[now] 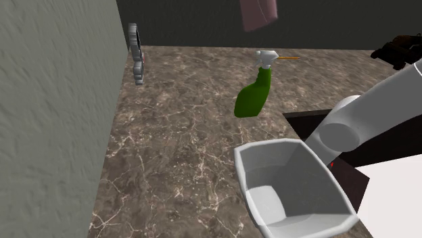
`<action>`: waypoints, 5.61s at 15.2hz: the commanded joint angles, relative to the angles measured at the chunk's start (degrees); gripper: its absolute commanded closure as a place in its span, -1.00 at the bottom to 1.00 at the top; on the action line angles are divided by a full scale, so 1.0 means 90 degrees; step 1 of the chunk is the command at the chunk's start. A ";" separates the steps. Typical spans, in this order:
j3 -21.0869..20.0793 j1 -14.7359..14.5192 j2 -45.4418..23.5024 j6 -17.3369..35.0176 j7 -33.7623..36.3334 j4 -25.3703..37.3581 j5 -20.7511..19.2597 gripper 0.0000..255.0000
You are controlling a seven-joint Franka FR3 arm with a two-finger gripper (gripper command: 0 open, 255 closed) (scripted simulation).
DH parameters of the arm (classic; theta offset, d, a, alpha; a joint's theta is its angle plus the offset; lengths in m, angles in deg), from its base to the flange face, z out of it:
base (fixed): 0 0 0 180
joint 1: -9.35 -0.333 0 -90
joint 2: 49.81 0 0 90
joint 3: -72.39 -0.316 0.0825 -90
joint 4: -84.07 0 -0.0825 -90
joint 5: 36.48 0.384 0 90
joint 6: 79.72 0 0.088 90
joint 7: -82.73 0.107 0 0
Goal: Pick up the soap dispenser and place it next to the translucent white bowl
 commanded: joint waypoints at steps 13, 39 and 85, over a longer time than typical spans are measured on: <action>-0.1748 -0.0556 0.0094 -0.0040 0.2495 0.0181 0.0597 1.00; -0.1838 -0.0826 0.1327 0.2032 0.2343 -0.3039 0.1034 1.00; -0.1986 -0.0966 0.1722 0.3337 0.2182 -0.4727 0.1261 -1.00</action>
